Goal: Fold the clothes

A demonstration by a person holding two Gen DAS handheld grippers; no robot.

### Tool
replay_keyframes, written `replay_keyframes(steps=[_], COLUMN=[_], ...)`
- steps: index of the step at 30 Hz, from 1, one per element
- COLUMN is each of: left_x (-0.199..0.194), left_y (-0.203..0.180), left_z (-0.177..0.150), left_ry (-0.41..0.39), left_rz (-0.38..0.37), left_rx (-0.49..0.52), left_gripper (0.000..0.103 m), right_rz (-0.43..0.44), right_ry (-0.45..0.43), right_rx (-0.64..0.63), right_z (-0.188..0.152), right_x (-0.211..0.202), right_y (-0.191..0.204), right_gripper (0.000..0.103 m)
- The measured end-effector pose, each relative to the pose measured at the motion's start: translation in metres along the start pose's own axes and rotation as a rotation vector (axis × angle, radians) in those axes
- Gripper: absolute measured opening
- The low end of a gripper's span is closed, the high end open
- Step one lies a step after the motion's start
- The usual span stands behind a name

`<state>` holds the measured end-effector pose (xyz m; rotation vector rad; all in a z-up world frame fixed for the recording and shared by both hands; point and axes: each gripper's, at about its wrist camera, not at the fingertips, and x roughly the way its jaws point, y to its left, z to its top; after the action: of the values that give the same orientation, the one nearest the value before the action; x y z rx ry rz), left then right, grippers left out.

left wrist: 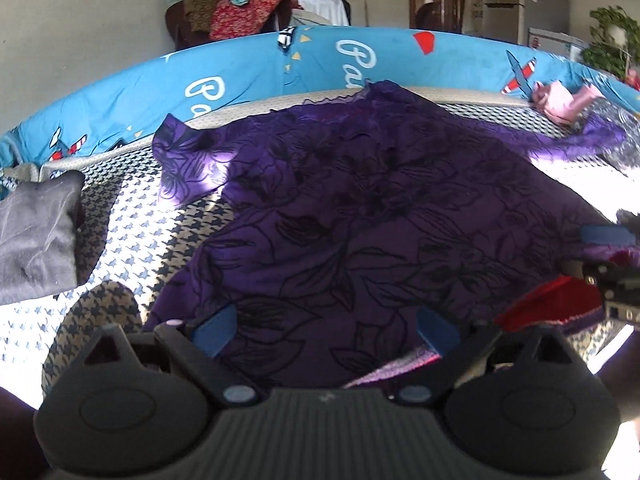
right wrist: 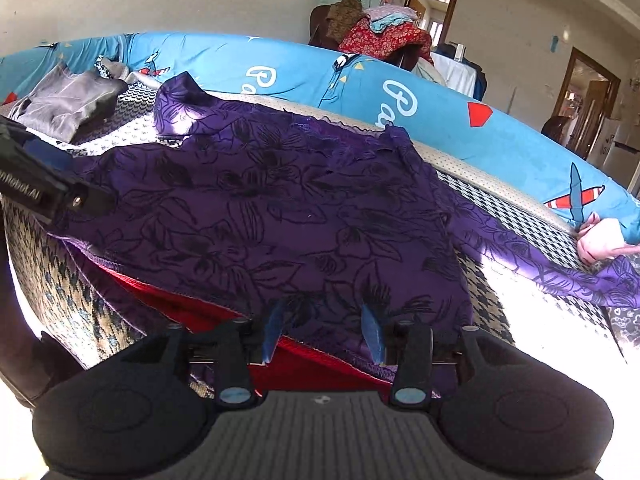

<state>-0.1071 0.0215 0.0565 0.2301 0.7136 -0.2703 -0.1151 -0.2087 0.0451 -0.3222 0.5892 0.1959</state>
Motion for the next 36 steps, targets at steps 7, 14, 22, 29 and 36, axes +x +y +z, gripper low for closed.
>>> replay_keyframes(steps=[7,14,22,29,36], left_x=[-0.003,0.008,0.014,0.013,0.014], left_y=[-0.017,-0.023,-0.005,-0.002,-0.018], left_z=[-0.011,-0.021,-0.017,-0.018,-0.025], left_ry=[0.003,0.032,0.056,0.072,0.069], left_rz=[0.001,0.007,0.059,0.051,0.061], left_rx=[0.136,0.231,0.130,0.119,0.226], left_gripper=[0.085,0.066,0.052,0.073,0.074], right_rz=[-0.024,-0.049,-0.087,-0.076,-0.244], right_ry=[0.028,0.037,0.064,0.092,0.144], right_rx=[0.060,0.089,0.160,0.184,0.169], right_z=[-0.001,-0.002,-0.004,-0.007,-0.014], right_x=[0.001,0.000,0.000,-0.009,-0.013], right_y=[-0.012,-0.018,-0.030,-0.028,-0.029], right_gripper=[0.045,0.050,0.053,0.071,0.072])
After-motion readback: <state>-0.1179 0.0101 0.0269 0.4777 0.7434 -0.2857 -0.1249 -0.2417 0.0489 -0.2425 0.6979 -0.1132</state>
